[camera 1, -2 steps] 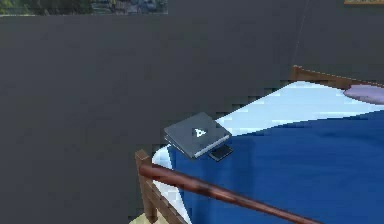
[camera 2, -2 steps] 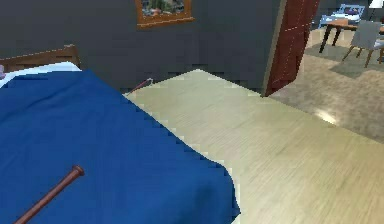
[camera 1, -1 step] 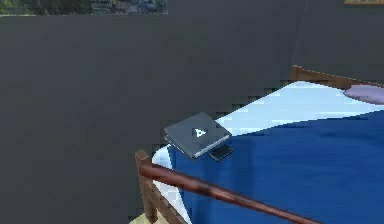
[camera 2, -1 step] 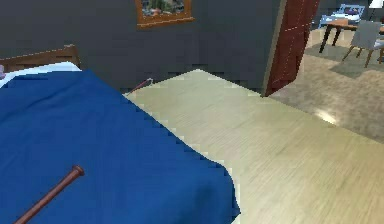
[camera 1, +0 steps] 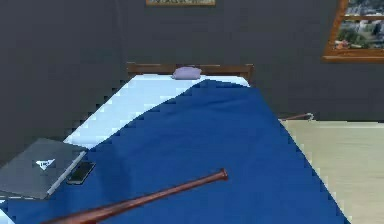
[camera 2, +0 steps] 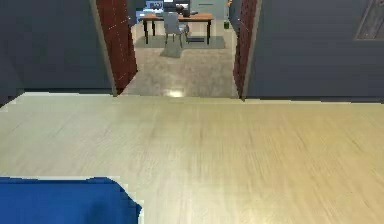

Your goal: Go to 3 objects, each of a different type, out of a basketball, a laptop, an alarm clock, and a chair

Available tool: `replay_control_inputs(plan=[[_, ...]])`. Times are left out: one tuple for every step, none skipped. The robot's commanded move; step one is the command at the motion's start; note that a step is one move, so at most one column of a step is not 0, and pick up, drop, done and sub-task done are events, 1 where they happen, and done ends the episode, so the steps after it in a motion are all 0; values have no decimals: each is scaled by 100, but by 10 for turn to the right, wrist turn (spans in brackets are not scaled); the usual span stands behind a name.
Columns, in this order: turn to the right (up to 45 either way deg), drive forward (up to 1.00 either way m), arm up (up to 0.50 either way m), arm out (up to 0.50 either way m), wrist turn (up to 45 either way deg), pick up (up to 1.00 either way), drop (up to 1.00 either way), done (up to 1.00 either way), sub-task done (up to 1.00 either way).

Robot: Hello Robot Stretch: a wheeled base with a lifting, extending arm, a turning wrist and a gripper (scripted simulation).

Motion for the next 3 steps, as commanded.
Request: replay_control_inputs(plan=[[450, 0, 0, 0, 0, 0, 0, 0, 0], [450, 0, 0, 0, 0, 0, 0, 0, 0], [300, 0, 0, 0, 0, 0, 0, 0, 0]])
